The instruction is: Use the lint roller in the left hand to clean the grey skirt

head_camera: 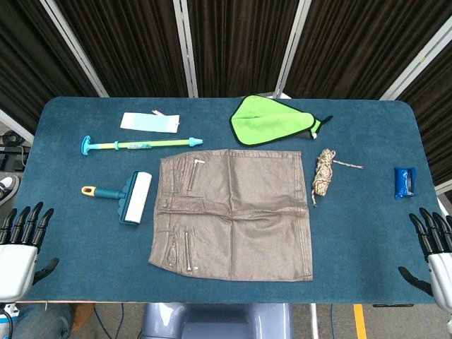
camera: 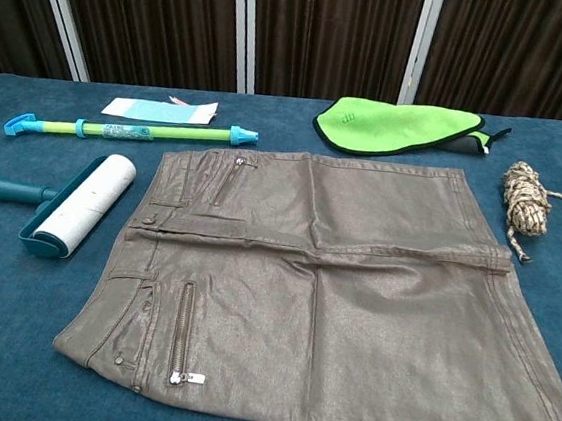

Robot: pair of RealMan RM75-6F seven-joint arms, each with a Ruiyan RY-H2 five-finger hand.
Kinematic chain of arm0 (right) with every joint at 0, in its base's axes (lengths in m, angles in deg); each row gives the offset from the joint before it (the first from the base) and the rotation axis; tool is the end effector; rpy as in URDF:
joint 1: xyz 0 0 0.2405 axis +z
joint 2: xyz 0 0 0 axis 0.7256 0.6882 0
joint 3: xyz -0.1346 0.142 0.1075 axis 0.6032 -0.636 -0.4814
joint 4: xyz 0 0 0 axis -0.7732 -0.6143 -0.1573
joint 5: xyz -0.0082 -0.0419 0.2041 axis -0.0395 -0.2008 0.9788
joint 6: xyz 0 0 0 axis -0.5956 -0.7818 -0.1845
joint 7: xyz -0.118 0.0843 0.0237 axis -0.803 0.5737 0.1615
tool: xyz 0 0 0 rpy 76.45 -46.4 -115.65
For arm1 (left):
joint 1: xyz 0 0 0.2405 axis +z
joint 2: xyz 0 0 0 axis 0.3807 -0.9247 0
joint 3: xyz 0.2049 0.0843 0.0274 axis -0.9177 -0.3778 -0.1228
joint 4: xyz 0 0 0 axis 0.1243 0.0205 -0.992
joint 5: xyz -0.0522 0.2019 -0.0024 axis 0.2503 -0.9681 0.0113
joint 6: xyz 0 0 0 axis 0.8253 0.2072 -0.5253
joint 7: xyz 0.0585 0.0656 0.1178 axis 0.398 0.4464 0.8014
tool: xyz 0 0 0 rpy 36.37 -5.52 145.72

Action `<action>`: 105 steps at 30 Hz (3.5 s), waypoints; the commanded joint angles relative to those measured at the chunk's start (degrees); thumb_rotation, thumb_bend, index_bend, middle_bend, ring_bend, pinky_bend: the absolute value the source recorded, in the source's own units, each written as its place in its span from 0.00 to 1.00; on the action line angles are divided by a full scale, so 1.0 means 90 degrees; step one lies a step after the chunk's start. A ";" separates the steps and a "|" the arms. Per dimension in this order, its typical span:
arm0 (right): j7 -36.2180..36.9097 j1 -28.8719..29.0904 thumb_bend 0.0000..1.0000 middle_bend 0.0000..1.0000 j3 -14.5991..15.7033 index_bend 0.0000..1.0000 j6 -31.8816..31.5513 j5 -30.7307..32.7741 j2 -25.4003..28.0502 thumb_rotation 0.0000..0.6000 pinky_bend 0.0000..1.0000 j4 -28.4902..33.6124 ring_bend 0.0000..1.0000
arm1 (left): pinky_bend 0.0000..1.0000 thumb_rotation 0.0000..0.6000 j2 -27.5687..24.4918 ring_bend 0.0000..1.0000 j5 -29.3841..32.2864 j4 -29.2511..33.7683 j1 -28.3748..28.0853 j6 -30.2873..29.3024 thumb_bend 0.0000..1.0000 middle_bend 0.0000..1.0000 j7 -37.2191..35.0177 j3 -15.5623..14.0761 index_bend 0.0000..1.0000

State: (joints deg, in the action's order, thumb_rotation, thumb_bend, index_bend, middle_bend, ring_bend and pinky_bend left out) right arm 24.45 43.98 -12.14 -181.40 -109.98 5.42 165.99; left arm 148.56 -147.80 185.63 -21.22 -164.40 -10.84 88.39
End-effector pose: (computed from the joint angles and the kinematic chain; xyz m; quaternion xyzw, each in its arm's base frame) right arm -0.2622 -0.1398 0.1898 0.6200 -0.2853 0.3762 0.6267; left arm -0.2277 0.1411 0.1330 -0.6397 -0.2716 -0.3493 0.6285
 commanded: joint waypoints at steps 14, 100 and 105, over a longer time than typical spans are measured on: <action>-0.0053 0.0125 0.00 0.00 -0.0073 0.00 0.0249 0.0202 -0.0032 1.00 0.00 0.0012 0.00 | 0.00 1.00 0.0359 0.00 0.1201 -0.0947 -0.1132 0.1768 0.21 0.00 -0.0920 0.0715 0.01; -0.0166 0.0422 0.00 0.00 -0.0340 0.00 0.1034 0.1400 -0.0083 1.00 0.00 -0.0021 0.00 | 0.42 1.00 0.2514 0.36 0.2383 -0.2080 -0.4599 0.4012 0.92 0.47 0.1918 0.1335 0.62; -0.0129 0.0446 0.00 0.00 -0.0352 0.00 0.1117 0.1498 -0.0061 1.00 0.00 -0.0021 0.00 | 0.42 1.00 0.2834 0.36 0.2981 -0.1961 -0.5154 0.4584 0.93 0.47 0.2713 0.1417 0.63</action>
State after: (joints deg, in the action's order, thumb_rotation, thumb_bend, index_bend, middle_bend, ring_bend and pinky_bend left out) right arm 23.23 47.96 -15.28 -171.42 -96.57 4.83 165.82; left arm 172.55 -124.04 166.28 -64.37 -126.26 9.84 100.13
